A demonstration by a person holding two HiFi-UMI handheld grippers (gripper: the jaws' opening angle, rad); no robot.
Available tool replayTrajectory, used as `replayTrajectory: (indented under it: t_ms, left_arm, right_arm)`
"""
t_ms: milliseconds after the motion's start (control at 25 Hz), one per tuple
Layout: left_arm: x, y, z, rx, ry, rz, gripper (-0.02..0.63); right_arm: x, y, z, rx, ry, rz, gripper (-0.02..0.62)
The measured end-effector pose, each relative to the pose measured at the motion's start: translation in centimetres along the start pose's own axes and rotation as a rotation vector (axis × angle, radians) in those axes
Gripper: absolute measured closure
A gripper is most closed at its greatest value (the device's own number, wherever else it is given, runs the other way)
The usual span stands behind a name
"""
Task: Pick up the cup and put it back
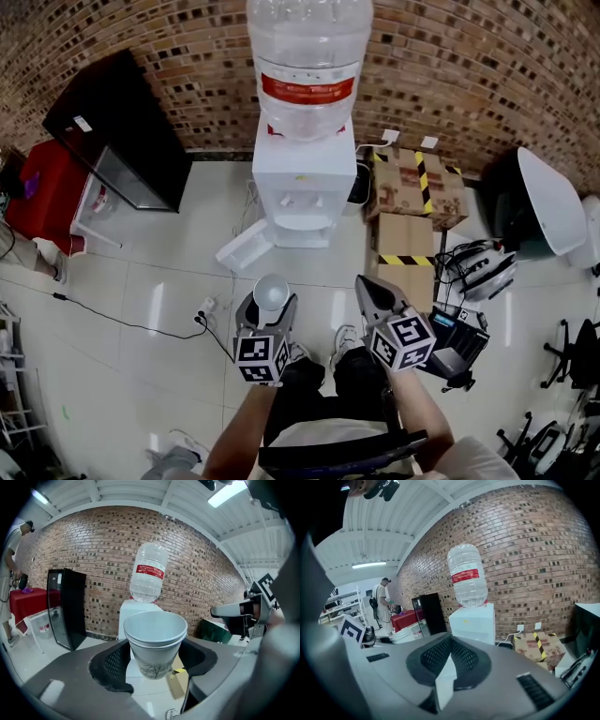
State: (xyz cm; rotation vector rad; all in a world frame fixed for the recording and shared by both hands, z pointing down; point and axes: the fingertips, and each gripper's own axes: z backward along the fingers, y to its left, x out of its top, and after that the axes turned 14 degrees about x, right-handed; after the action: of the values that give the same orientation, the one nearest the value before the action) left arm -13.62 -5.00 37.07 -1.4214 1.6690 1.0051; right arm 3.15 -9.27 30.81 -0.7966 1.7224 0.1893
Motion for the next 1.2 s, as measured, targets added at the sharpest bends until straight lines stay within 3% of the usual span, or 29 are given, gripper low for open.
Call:
replayTrajectory:
  t_ms: [240,800,1200]
  left_arm:
    - [-6.6,-0.3,-6.7,-0.010,-0.003,-0.021,0.280]
    - [-23.6,0.9,-28.3,-0.058,-0.025,-0.118,0.281]
    - [-34.8,2.1,-42.3,-0.102,-0.010,-0.159,0.281]
  right_arm:
    - [-4.3,-5.1,-4.1,0.027,0.000,0.046,0.583]
    - [-20.7,-16.4,-18.6,0.156,0.034,0.153,0.583]
    - [-29.4,-23.3,-27.0,0.241,0.047,0.258,0.583]
